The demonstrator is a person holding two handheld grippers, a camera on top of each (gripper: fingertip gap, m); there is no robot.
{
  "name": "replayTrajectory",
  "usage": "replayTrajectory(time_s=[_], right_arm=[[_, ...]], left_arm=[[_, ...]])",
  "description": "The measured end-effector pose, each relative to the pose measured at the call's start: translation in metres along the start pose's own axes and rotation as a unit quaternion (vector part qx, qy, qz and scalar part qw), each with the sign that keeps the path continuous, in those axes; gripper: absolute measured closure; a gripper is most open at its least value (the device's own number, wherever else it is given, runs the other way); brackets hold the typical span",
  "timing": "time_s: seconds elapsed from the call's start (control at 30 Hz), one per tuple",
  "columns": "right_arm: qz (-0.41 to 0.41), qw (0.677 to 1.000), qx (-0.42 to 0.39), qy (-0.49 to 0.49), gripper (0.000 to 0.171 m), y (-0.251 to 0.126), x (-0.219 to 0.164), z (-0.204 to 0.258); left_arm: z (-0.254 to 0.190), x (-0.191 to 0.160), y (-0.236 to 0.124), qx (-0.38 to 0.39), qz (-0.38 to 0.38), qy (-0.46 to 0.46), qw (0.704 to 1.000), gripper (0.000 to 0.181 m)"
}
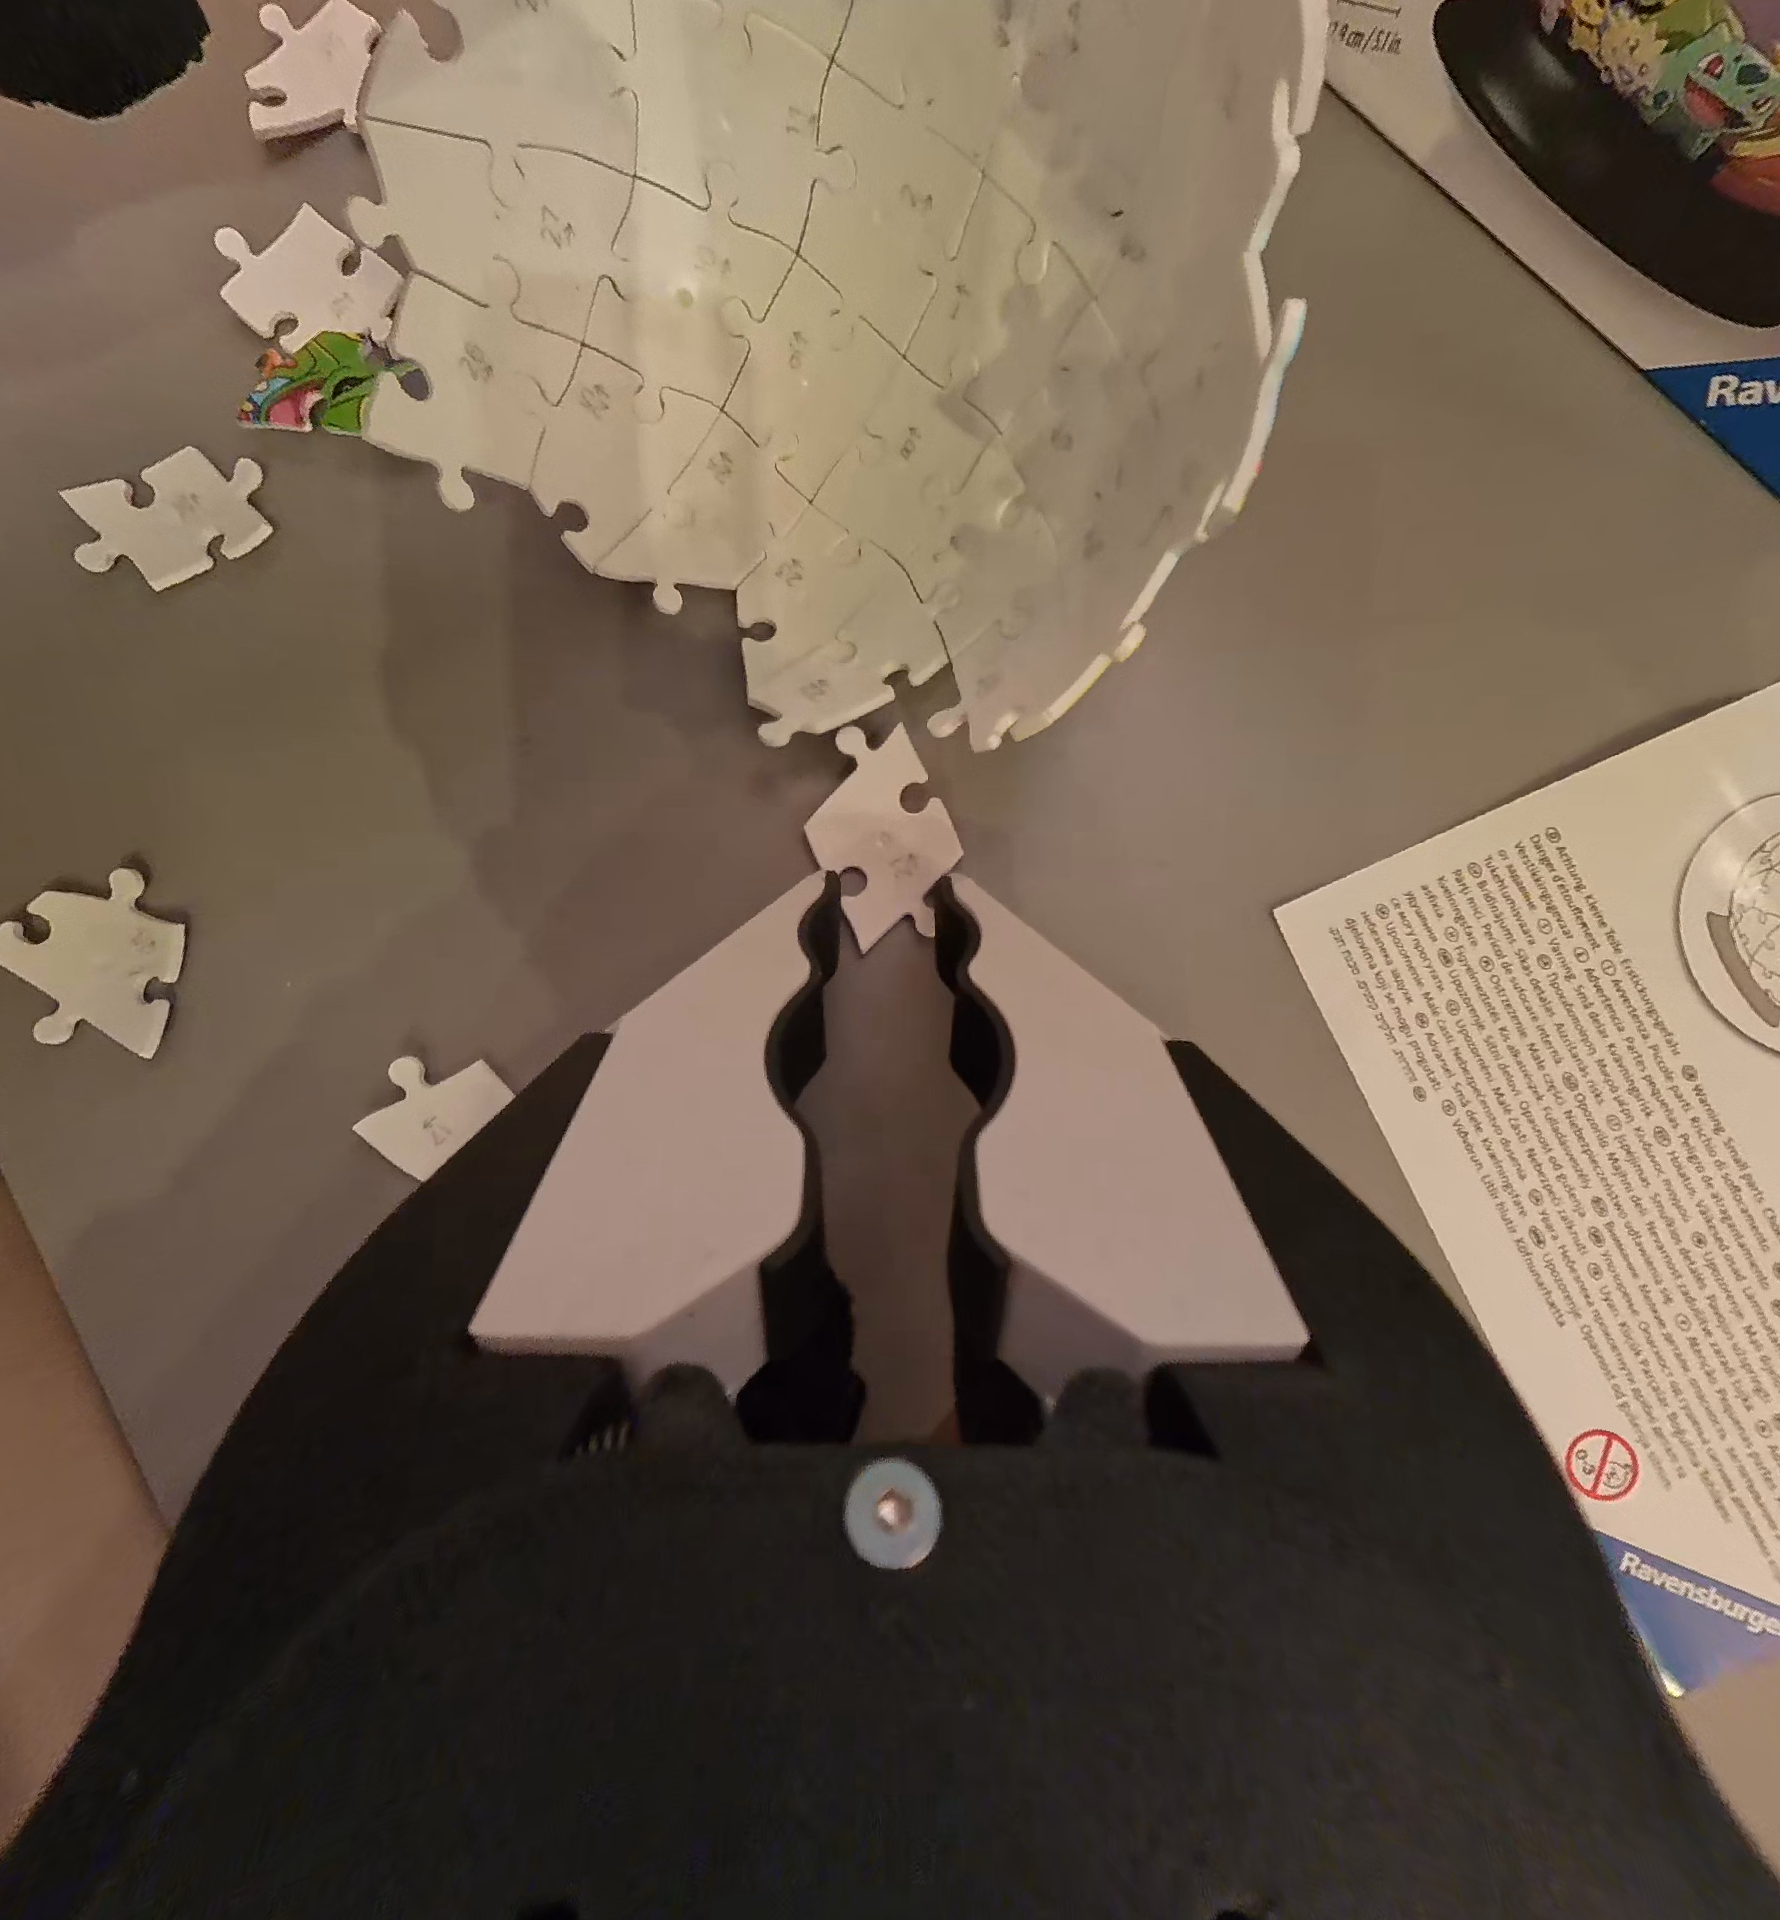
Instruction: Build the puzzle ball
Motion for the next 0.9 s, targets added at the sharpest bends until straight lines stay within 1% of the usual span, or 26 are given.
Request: replayTrajectory(time_s=[0.07,0.1,0.13,0.17,0.27,0.37,0.47,0.53,0.63,0.73,0.77,0.8,0.9], right_arm=[[-0.004,1.000,-0.001,0.000,0.156,-0.0001,0.0001,0.0002],[-0.008,1.000,0.000,0.001,0.161,-0.0004,0.0002,0.0003],[-0.011,1.000,0.001,0.002,0.162,-0.0012,0.0004,0.0004],[-0.014,1.000,0.001,0.003,0.171,-0.0019,0.0005,0.0003],[-0.011,1.000,-0.003,-0.004,0.170,-0.0025,-0.0005,0.0001],[-0.023,0.999,0.007,-0.025,0.157,-0.0079,0.0015,0.0009],[0.002,0.997,-0.001,-0.081,0.148,-0.0069,-0.0009,-0.0021],[0.005,0.994,0.011,-0.108,0.149,-0.0061,-0.0019,-0.0039],[-0.003,0.990,0.032,-0.139,0.156,-0.0049,-0.0032,-0.0066],[0.001,0.989,0.050,-0.141,0.158,-0.0048,-0.0031,-0.0082],[0.005,0.987,0.057,-0.148,0.164,-0.0051,-0.0034,-0.0057],[0.008,0.986,0.057,-0.158,0.165,-0.0057,-0.0037,-0.0030],[-0.001,0.985,0.065,-0.162,0.158,-0.0099,-0.0035,-0.0014]], left_arm=[[-0.0001,0.0001,0.0001,0.001,0.000,0.001,1.000,0.177],[0.0000,0.0001,0.0001,0.002,0.001,0.001,1.000,0.177],[0.0001,0.0001,0.0002,0.003,0.001,0.001,1.000,0.177],[0.0002,0.0001,0.0001,0.003,0.001,0.001,1.000,0.177],[0.0001,0.0000,0.0005,0.003,0.001,0.002,1.000,0.177],[0.0008,-0.0004,0.0004,0.004,0.002,0.002,1.000,0.177],[0.0010,-0.0004,0.0006,0.004,0.002,0.002,1.000,0.177],[0.0007,0.0001,0.0000,0.004,0.001,0.003,1.000,0.178],[0.0007,0.0003,-0.0003,0.005,0.001,0.004,1.000,0.177],[0.0014,0.0001,-0.0001,0.006,0.002,0.005,1.000,0.177],[0.0015,0.0000,0.0001,0.007,0.002,0.005,1.000,0.177],[0.0017,0.0000,0.0003,0.007,0.002,0.005,1.000,0.177],[0.0014,0.0001,0.0011,0.006,0.003,0.004,1.000,0.177]])
Point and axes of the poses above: each gripper's, where its closed fingertips meet, y out along the fingers, x out of its top, z = x × y across the jaws, the point moved 9 cm from there along -y, back along the fingers, and after that the axes turned 8 degrees about z, right-handed, at the moved point
